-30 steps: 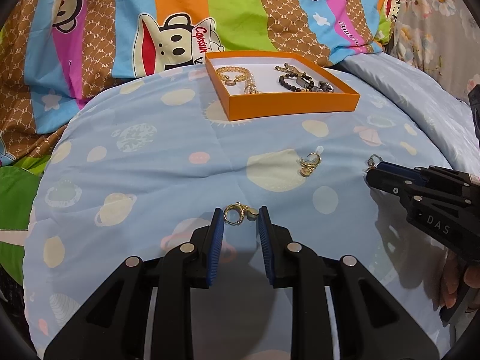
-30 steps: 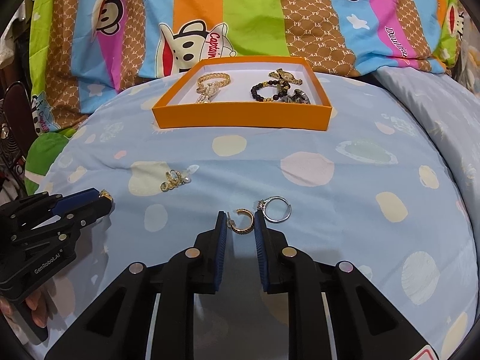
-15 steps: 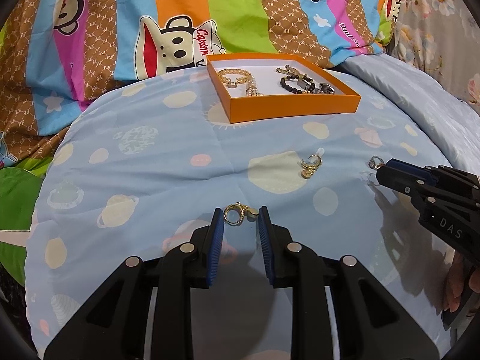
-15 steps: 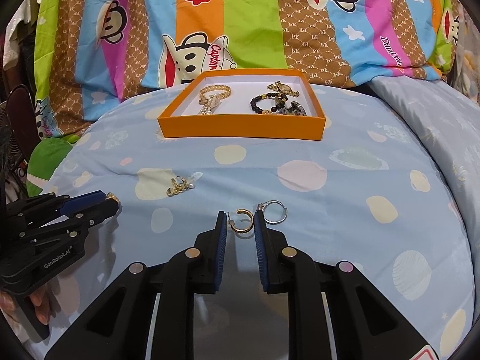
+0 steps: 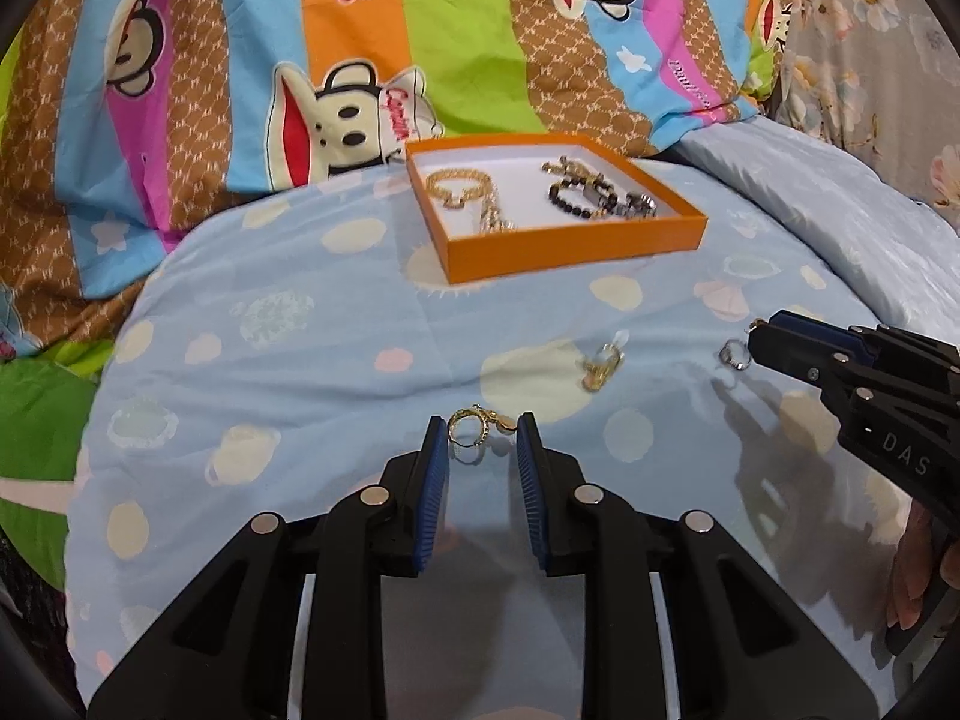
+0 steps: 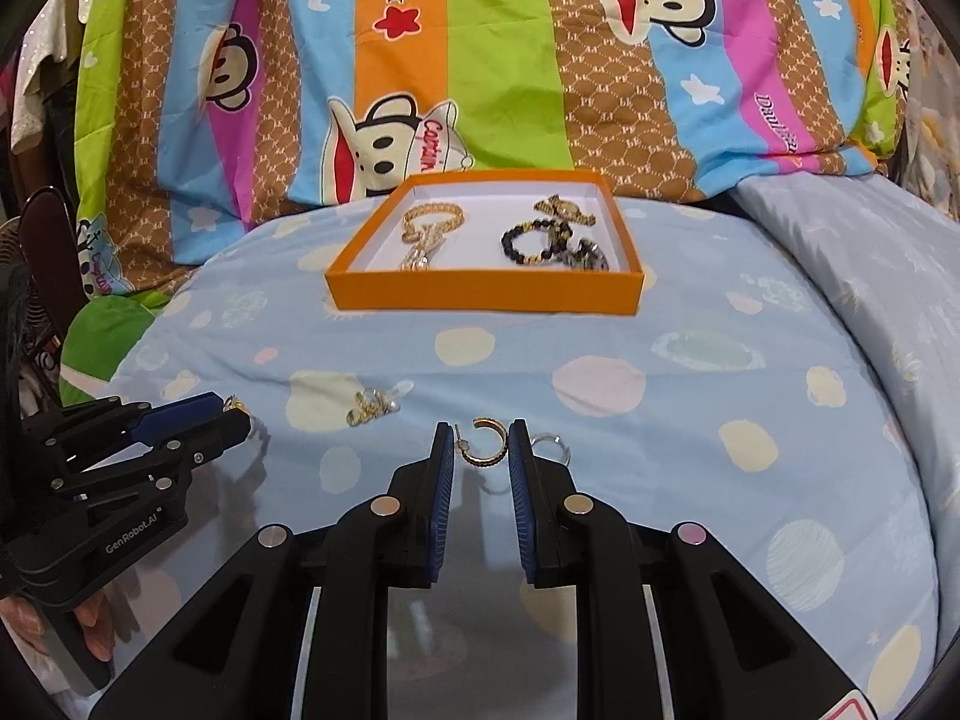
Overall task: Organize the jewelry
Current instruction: 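Carry both gold earrings into the orange box and open both tools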
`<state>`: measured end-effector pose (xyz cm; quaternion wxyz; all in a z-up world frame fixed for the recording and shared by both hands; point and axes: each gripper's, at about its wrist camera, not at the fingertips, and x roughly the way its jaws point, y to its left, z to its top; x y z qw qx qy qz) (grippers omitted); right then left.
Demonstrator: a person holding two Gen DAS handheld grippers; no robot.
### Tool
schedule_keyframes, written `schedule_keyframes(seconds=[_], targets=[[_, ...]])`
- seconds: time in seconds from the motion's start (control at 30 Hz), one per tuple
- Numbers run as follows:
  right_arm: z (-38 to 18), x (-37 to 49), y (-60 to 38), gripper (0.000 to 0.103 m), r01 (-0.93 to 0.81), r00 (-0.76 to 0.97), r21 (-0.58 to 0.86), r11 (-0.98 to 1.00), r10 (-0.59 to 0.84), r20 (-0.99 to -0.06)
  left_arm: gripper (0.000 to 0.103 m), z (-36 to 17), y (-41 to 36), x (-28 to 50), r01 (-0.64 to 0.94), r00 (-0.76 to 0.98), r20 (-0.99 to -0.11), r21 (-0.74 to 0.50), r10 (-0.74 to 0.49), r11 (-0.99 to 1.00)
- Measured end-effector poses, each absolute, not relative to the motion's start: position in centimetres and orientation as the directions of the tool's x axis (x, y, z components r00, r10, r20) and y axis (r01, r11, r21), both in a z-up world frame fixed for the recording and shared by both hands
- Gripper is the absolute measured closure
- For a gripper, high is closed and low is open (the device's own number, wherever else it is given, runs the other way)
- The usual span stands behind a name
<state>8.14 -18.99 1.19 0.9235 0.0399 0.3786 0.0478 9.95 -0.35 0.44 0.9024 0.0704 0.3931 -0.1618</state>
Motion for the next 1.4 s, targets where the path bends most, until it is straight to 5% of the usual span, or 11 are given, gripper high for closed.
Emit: schedule_keyframes(seconds=[0.8,1.4], targets=[[5.0,21.1,-21.9,0.086,-0.03,0.754,0.153,0.988,0.123,-0.645,0.08,5.5,-4.1,22.9,0.283,0.727,-0.647,-0.019,-0.228,0.959],[1.0,31.8,-21.1,0.086,-0.027,0.7,0.182,0.983,0.148,-0.699,0.08,2.0,-6.9,32.5,0.247,0.681,-0.707,-0.027,-0.193,0.969]])
